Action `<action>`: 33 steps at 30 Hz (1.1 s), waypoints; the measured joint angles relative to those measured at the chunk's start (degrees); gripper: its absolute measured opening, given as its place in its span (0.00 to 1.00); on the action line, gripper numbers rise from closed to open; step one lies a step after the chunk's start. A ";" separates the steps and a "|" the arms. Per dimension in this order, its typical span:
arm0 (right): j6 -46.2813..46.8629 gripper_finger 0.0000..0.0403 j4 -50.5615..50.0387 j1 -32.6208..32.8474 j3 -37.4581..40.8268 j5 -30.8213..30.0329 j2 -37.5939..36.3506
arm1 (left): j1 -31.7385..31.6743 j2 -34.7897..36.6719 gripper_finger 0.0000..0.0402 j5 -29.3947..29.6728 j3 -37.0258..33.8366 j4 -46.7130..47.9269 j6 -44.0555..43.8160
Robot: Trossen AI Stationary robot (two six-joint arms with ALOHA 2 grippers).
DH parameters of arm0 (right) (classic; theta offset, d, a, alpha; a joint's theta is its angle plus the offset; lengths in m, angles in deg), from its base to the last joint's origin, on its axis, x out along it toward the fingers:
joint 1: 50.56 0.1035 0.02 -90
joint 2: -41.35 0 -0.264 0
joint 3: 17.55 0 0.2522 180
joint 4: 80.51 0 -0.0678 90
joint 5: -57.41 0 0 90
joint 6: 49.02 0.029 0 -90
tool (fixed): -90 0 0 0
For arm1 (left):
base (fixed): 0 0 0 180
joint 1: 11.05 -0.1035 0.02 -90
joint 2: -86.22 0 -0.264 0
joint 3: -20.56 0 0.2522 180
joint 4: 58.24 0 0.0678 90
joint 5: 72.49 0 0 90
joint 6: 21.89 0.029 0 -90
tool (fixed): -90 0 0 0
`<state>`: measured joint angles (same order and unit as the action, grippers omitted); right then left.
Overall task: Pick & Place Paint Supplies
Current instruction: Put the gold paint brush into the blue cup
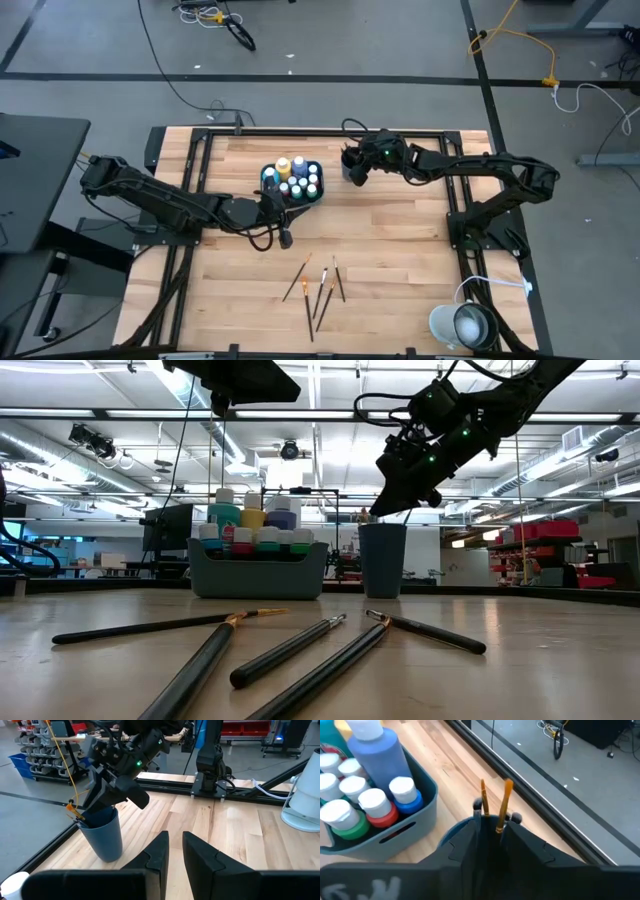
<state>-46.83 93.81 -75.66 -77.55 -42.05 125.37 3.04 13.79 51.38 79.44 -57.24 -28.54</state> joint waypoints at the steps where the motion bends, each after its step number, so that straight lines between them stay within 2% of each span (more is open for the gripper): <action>1: -0.08 0.28 0.22 0.00 0.00 0.08 -0.24 | 0.00 0.00 0.16 0.00 0.00 0.00 0.01; 7: -6.54 0.30 1.63 1.44 0.00 -0.01 -3.86 | 0.00 0.00 0.16 0.00 0.00 0.51 0.02; 14: -11.05 0.39 0.80 8.09 -0.02 1.43 -9.93 | 0.00 -0.02 0.16 -0.24 0.00 0.99 -1.50; 23: -6.22 0.52 0.02 20.11 -0.02 2.11 -10.29 | 0.00 -0.02 0.16 -7.14 0.02 3.80 -5.22; 27: -5.99 0.53 -0.28 24.61 -0.02 1.74 -10.29 | 0.08 -0.10 0.19 -10.74 0.02 6.31 -8.23; 33: -5.28 0.52 -1.23 28.46 -0.02 1.28 -10.29 | 1.67 -4.70 0.30 -13.51 0.11 5.42 -11.21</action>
<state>-52.10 92.58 -47.20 -77.57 -40.77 115.08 4.71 9.10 37.88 79.55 -51.82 -39.75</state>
